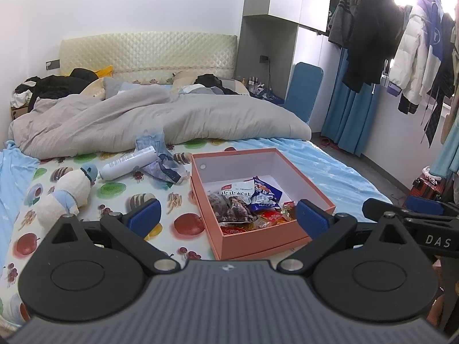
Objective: Organize snacks
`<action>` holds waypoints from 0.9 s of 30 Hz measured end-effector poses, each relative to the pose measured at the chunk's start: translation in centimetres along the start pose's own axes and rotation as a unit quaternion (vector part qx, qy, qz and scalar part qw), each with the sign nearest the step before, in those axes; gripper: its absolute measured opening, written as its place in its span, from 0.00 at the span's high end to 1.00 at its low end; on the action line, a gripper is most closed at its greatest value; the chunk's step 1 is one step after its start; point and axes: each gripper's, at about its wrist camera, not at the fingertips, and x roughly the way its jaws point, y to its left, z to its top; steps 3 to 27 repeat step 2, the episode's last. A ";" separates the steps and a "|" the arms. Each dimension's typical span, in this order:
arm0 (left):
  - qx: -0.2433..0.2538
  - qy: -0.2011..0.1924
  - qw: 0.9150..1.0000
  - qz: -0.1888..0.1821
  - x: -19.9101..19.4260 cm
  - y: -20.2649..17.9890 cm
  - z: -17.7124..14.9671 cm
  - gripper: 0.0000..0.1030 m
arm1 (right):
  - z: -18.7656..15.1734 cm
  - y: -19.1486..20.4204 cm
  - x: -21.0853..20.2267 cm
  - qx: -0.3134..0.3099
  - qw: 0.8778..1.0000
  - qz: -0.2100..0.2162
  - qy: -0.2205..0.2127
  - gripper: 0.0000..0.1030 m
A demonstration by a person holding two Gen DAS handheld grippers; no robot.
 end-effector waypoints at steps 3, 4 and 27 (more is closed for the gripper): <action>0.000 0.000 1.000 0.000 -0.1 0.0 0.0 0.01 | -0.1 0.0 -0.1 0.001 1.000 -0.001 -0.002 0.00; 0.000 0.000 1.000 0.000 -0.1 0.0 0.0 0.01 | -0.1 0.0 -0.1 0.001 1.000 -0.001 -0.002 0.00; 0.000 0.000 1.000 0.000 -0.1 0.0 0.0 0.01 | -0.1 0.0 -0.1 0.001 1.000 -0.001 -0.002 0.00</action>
